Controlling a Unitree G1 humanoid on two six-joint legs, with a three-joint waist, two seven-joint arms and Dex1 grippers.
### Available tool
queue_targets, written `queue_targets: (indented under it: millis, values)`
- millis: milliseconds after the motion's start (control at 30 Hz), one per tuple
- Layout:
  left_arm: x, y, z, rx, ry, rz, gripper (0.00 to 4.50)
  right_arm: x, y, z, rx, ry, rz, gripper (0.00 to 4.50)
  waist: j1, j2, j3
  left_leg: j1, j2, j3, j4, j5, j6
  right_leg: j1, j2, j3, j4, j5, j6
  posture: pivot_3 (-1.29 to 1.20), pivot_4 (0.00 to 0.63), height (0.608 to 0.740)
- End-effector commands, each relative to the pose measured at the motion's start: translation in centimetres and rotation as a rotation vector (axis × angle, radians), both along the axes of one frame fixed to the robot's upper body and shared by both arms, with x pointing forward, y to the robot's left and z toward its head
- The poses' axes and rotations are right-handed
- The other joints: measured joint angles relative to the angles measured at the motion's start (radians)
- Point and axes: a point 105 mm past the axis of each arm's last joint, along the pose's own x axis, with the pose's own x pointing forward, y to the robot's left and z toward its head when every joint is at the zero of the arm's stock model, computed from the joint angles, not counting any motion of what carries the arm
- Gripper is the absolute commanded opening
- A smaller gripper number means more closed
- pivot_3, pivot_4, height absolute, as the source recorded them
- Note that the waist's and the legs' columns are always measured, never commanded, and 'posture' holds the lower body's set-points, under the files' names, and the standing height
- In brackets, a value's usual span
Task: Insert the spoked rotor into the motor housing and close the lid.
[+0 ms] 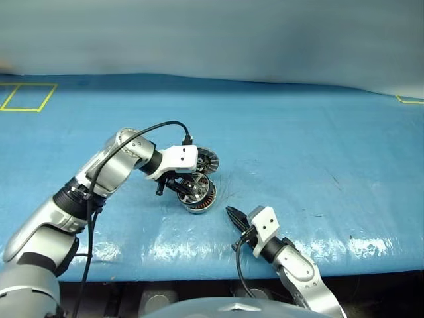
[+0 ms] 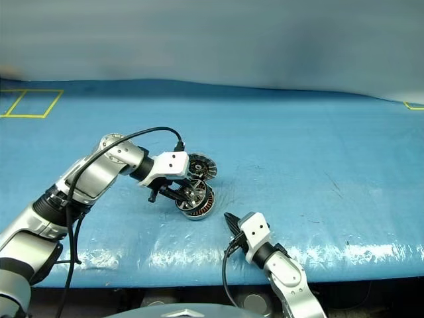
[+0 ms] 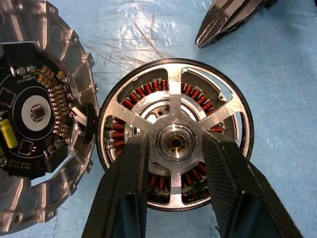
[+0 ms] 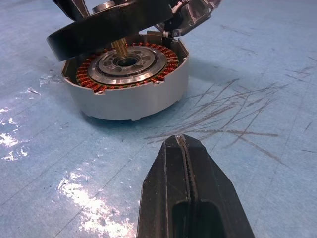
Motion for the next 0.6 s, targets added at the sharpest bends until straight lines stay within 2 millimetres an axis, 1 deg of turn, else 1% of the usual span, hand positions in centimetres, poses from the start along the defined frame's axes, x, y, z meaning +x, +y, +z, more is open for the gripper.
queue_targets:
  millis: [33,167,200,233,367,400,433,533,567,600]
  values:
    - [0.4,0.0,0.8,0.004,-0.029,-0.013,2.60,0.2,0.1,0.5,0.006,-0.019,-0.011,0.00,0.000,0.000,0.000,0.000,0.000,0.000,0.000,0.000,0.000,0.000,0.000,0.000,0.000,0.000,0.000,0.00,0.150,0.740]
    - [0.4,-0.5,1.1,-0.016,-0.033,-0.026,3.99,0.2,0.0,0.5,0.005,-0.016,-0.015,0.00,0.001,0.000,0.000,0.000,0.000,0.000,0.000,0.000,0.000,0.000,0.000,0.000,0.000,0.000,0.000,0.00,0.150,0.740]
    - [0.3,-0.6,1.3,-0.029,-0.033,-0.034,4.29,0.2,0.0,0.5,0.004,-0.014,-0.015,0.00,0.002,0.000,0.000,0.000,0.000,0.000,0.000,0.000,0.000,0.000,0.000,0.000,0.000,0.000,0.000,0.00,0.150,0.740]
    - [0.1,-0.6,1.5,-0.041,-0.028,-0.041,4.48,0.2,0.0,0.5,0.003,-0.013,-0.015,0.00,0.001,0.000,0.000,0.000,0.000,0.000,0.000,0.000,0.000,0.000,0.000,0.000,0.000,0.000,0.000,0.00,0.150,0.740]
    - [-0.7,-0.6,2.2,-0.104,0.005,-0.051,4.48,0.1,0.0,0.5,0.006,-0.011,-0.018,0.00,0.000,0.000,0.000,0.000,0.000,0.000,0.000,0.000,0.000,0.000,0.000,0.000,0.000,0.000,0.000,0.00,0.150,0.740]
    - [-0.9,-0.4,2.2,-0.117,0.013,-0.049,4.03,0.1,-0.1,0.6,0.008,-0.012,-0.020,0.00,-0.001,0.000,0.000,0.000,0.000,0.000,0.000,0.000,0.000,0.000,0.000,0.000,0.000,0.000,0.000,0.00,0.150,0.740]
    - [-1.4,-0.2,2.4,-0.137,0.032,-0.046,3.78,0.1,-0.1,0.7,0.013,-0.013,-0.024,0.00,-0.001,0.000,0.000,0.000,0.000,0.000,0.000,0.000,0.000,0.000,0.000,0.000,0.000,0.000,0.000,0.00,0.150,0.740]
    - [-2.0,0.2,3.0,-0.214,0.054,-0.008,2.79,0.1,-0.3,0.8,0.015,-0.014,-0.037,0.00,-0.002,0.000,0.000,0.000,0.000,0.000,-0.001,0.000,0.000,0.000,0.000,0.000,0.000,0.000,0.000,0.00,0.150,0.740]
    - [-2.0,0.3,3.4,-0.244,0.058,0.009,2.46,0.1,-0.4,0.8,0.016,-0.013,-0.039,0.00,-0.001,0.000,0.000,0.000,0.000,0.000,-0.001,0.000,0.000,0.000,0.000,0.000,0.000,0.000,0.000,0.00,0.150,0.740]
    - [-2.0,0.3,4.3,-0.302,0.054,0.028,2.15,0.1,-0.5,0.8,0.017,-0.012,-0.042,0.00,0.000,0.000,0.000,0.000,0.000,0.000,0.000,0.000,0.000,0.000,0.000,0.000,0.000,0.000,0.000,0.00,0.150,0.740]
